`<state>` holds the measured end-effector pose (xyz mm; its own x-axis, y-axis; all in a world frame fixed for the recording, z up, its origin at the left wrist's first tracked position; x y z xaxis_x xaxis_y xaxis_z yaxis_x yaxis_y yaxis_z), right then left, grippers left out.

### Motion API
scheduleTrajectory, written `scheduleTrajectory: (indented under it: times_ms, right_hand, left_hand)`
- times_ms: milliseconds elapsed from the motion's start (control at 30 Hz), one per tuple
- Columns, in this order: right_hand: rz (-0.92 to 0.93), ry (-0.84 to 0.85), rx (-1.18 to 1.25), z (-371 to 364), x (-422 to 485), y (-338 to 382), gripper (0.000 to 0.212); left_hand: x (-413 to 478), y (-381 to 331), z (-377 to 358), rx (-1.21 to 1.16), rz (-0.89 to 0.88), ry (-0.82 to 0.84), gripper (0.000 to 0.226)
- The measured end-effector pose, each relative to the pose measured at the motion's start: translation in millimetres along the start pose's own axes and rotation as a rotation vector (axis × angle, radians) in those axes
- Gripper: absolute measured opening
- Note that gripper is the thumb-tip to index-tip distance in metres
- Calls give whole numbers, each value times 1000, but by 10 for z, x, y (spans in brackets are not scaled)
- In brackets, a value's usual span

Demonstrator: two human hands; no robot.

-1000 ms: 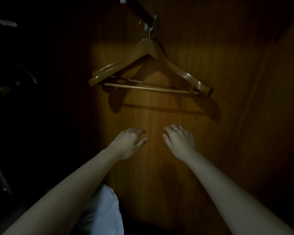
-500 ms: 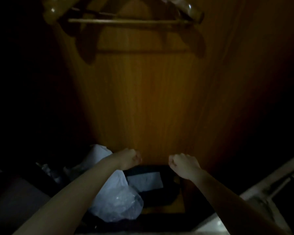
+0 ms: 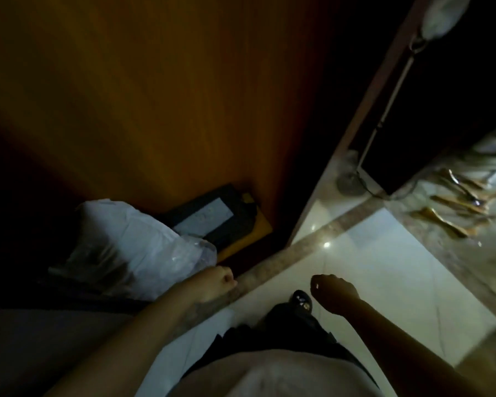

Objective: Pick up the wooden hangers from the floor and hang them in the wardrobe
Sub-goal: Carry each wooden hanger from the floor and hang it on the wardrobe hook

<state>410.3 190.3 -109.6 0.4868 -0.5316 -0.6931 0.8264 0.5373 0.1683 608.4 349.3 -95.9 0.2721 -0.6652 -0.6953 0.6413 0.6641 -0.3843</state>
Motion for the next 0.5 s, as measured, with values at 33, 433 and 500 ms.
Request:
scheduleTrajectory:
  times_ms: [33,433,500]
  right_hand:
    - [-40,4,29,-170,-71,-206,29]
    - [-511,192,655,-1911,-1297,-2240,32]
    - [-552,162,762,-2006,-1412,-2471,30]
  left_hand:
    - [-3,-69,-211,0,-23,45,30]
    - [282,-1067,-1763,224,-61,403,29]
    - [310,-1263,-1896,288,-40,407,20]
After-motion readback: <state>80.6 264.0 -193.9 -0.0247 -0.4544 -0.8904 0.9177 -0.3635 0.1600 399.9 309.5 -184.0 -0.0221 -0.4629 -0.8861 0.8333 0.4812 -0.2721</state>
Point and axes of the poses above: each hand's wrist, its own x-axis towards the middle knuckle, its own z-axis out of the back of the hand, y = z × x, the point moved 9 cm from there along x, towards the middle knuckle, and after that the axes turned 4 degrees about x, right-handed, at the moved point
